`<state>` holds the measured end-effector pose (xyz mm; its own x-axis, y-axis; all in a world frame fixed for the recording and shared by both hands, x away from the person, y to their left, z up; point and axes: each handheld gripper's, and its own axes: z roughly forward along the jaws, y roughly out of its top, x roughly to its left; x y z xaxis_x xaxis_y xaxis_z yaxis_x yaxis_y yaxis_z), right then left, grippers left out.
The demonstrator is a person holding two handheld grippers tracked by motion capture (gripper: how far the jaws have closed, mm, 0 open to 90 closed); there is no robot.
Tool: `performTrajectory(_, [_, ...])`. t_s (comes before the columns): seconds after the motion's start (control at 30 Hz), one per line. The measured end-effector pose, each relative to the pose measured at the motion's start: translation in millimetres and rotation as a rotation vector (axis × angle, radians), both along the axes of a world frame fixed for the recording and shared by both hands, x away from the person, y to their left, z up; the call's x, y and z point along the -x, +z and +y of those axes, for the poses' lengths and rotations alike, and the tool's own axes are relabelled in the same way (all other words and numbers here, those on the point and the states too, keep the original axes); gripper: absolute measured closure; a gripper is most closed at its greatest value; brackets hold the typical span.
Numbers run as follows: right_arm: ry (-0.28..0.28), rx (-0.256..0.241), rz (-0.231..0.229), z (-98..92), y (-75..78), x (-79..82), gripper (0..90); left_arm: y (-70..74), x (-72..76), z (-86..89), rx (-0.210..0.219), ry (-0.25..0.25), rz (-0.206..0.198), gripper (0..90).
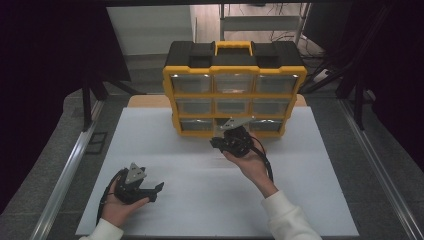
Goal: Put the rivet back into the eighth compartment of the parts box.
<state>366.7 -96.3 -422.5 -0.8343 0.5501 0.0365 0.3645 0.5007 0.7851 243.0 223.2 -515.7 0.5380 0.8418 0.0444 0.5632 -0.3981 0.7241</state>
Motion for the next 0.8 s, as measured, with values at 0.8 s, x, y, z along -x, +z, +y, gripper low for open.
performTrajectory(0.8, [-0.063,-0.011,-0.010,-16.7,6.4,-5.9,82.6,0.0,0.3,0.1,0.001,0.001,-0.001,15.2])
